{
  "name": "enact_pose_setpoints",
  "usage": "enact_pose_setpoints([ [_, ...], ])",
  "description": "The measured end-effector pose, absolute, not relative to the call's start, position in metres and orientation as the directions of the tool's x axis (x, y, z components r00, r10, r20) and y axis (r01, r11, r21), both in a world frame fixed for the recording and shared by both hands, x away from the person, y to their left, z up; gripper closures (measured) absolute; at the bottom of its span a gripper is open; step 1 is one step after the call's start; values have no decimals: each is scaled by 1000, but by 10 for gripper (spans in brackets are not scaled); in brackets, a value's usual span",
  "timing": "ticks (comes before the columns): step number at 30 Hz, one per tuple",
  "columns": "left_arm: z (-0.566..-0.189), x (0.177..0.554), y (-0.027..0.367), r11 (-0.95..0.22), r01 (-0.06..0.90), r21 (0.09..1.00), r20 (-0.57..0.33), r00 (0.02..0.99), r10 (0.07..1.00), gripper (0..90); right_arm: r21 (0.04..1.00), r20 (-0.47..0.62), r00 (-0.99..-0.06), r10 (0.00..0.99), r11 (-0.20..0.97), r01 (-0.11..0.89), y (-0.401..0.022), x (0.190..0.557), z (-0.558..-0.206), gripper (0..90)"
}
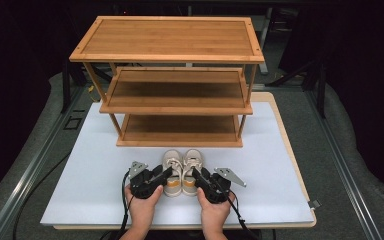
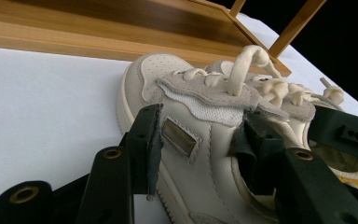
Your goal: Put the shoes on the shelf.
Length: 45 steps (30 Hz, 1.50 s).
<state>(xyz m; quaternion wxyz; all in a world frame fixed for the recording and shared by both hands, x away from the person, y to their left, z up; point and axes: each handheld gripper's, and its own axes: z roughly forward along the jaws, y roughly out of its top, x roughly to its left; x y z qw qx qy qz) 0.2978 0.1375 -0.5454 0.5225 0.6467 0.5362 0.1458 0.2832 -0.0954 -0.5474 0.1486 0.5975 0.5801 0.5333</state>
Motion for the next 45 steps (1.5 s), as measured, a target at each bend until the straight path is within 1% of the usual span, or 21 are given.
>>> enact_pose_setpoints([
  [1, -545, 298, 138, 120, 542, 832, -371, 384, 846, 544, 797, 461, -252, 851, -273, 538, -95, 283, -547, 614],
  [14, -541, 299, 138, 107, 549, 829, -367, 390, 844, 549, 793, 467, -246, 849, -279, 542, -95, 283, -544, 614],
  [23, -534, 300, 139, 112, 539, 835, -368, 394, 842, 549, 805, 467, -248, 848, -292, 517, -94, 284, -538, 614],
  [24, -533, 300, 139, 114, 539, 835, -369, 394, 842, 549, 797, 470, -257, 845, -281, 535, -96, 283, -536, 613],
  [25, -532, 300, 139, 119, 539, 834, -374, 393, 840, 549, 808, 473, -264, 841, -294, 511, -94, 285, -537, 613],
  [26, -531, 300, 139, 112, 538, 836, -368, 396, 841, 550, 800, 464, -251, 849, -281, 530, -95, 284, -534, 613],
  [27, -530, 300, 139, 117, 537, 835, -371, 394, 841, 550, 799, 467, -261, 845, -277, 533, -96, 284, -533, 613],
  [28, -529, 301, 139, 117, 538, 835, -372, 395, 840, 550, 810, 468, -259, 845, -293, 508, -94, 285, -534, 613],
  [29, -528, 301, 139, 115, 535, 837, -370, 398, 840, 550, 803, 468, -261, 844, -283, 524, -95, 285, -531, 613],
  [31, -524, 302, 139, 119, 534, 837, -373, 399, 838, 550, 811, 468, -263, 844, -292, 507, -94, 286, -528, 613],
  [33, -520, 302, 140, 122, 528, 841, -371, 398, 839, 550, 806, 464, -266, 845, -279, 521, -95, 286, -524, 613],
  [38, -513, 303, 140, 120, 522, 844, -368, 403, 838, 550, 809, 464, -279, 841, -274, 520, -95, 286, -516, 613],
  [42, -506, 303, 139, 117, 517, 848, -363, 404, 840, 550, 817, 466, -267, 844, -294, 495, -94, 286, -510, 613],
  [45, -499, 302, 139, 114, 513, 851, -359, 410, 838, 550, 815, 460, -257, 850, -289, 503, -95, 285, -505, 613],
])
